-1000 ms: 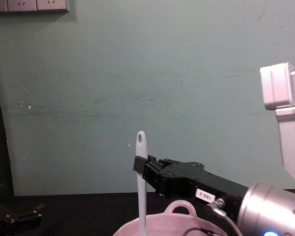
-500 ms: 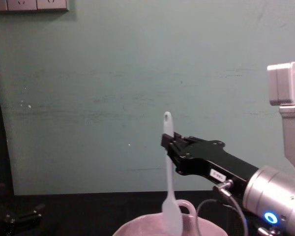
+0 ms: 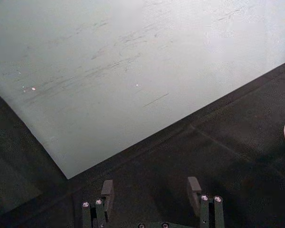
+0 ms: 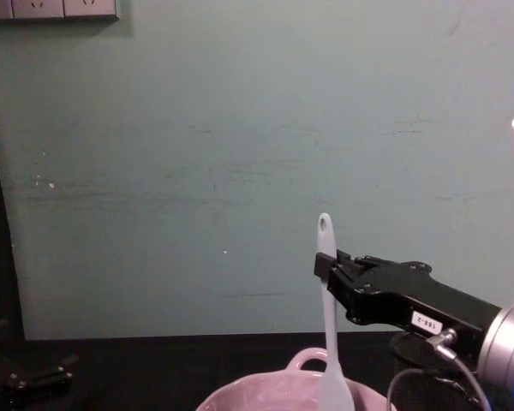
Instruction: Use the one hand to pick up the spoon and stir the clear water in the bowl.
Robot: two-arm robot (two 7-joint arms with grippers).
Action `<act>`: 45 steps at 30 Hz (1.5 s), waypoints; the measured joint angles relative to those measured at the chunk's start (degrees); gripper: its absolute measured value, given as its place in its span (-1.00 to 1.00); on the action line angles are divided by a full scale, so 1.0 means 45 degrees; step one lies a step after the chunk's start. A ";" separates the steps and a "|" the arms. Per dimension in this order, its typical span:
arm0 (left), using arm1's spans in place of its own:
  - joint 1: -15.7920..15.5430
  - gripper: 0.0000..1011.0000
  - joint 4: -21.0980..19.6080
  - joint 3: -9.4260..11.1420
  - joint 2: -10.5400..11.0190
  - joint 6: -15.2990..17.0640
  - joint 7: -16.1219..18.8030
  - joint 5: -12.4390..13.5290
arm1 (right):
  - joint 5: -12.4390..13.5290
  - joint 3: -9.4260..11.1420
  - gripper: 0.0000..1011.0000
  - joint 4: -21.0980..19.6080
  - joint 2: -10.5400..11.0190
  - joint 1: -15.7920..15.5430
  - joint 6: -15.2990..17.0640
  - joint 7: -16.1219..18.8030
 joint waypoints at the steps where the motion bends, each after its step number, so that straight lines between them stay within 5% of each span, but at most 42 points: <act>1: 0.0000 1.00 0.0000 0.0001 0.0000 0.0000 0.0000 0.0000 | 0.0118 0.0024 -0.76 -0.0138 0.0015 -0.0076 0.0118 0.0074; 11: 0.0000 1.00 0.0001 0.0000 0.0000 0.0000 0.0000 0.0001 | 0.2682 0.0707 -0.76 -0.1538 0.0225 -0.0427 0.1995 0.0867; 18: 0.0000 1.00 0.0000 0.0000 0.0000 0.0000 0.0000 0.0000 | 0.4938 0.1694 -0.76 -0.2853 0.0760 -0.0460 0.4230 0.0876; 28: 0.0000 1.00 0.0000 0.0000 0.0000 0.0000 0.0000 0.0001 | 0.7053 0.3105 -0.76 -0.3390 0.1591 -0.0125 0.6059 0.0365; 37: 0.0000 1.00 0.0000 0.0000 -0.0001 0.0000 0.0000 0.0000 | 0.7703 0.3465 -0.76 -0.2657 0.2004 -0.0175 0.6251 0.0158; 45: 0.0000 1.00 0.0001 0.0000 0.0000 0.0000 0.0000 0.0001 | 0.7643 0.3076 -0.76 -0.1718 0.2106 -0.0196 0.5727 0.0360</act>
